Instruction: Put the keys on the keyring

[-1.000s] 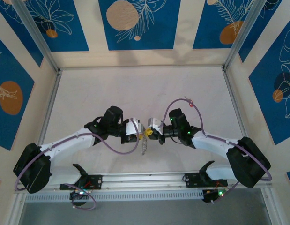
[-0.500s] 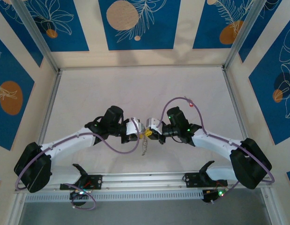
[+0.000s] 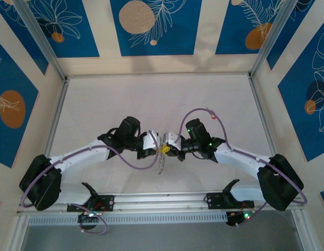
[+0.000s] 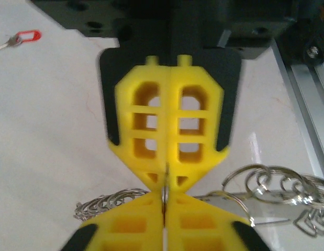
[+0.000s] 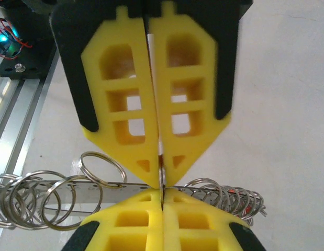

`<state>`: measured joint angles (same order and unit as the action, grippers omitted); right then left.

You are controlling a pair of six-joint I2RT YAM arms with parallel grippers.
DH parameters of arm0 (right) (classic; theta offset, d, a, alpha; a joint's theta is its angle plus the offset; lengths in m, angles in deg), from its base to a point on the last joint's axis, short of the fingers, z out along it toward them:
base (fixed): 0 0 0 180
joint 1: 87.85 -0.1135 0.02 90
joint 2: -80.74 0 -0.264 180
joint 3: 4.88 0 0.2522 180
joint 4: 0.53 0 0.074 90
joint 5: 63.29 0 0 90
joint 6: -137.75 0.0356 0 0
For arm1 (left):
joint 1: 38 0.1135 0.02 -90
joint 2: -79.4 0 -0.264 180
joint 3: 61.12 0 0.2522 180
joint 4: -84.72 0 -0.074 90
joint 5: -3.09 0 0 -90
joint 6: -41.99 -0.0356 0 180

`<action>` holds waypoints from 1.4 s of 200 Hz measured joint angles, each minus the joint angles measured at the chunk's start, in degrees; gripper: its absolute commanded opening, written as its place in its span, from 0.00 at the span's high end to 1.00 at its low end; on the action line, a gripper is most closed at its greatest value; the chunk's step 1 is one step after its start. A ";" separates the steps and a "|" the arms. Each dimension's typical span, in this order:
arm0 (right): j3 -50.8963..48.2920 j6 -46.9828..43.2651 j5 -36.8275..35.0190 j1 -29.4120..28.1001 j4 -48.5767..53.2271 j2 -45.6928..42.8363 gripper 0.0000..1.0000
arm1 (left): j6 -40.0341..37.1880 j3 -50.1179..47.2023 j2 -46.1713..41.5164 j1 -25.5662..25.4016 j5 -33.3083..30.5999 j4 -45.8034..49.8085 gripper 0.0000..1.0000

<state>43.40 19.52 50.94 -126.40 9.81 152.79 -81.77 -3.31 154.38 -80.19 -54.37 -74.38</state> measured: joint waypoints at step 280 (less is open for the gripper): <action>43.01 49.03 -33.20 37.64 26.34 37.31 0.61 | 1.27 -1.77 -3.85 0.00 -0.09 -2.38 1.00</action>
<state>86.42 68.55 17.74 -88.76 36.15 190.10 -80.50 -5.08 150.53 -80.19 -54.46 -76.76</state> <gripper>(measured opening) 0.405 0.038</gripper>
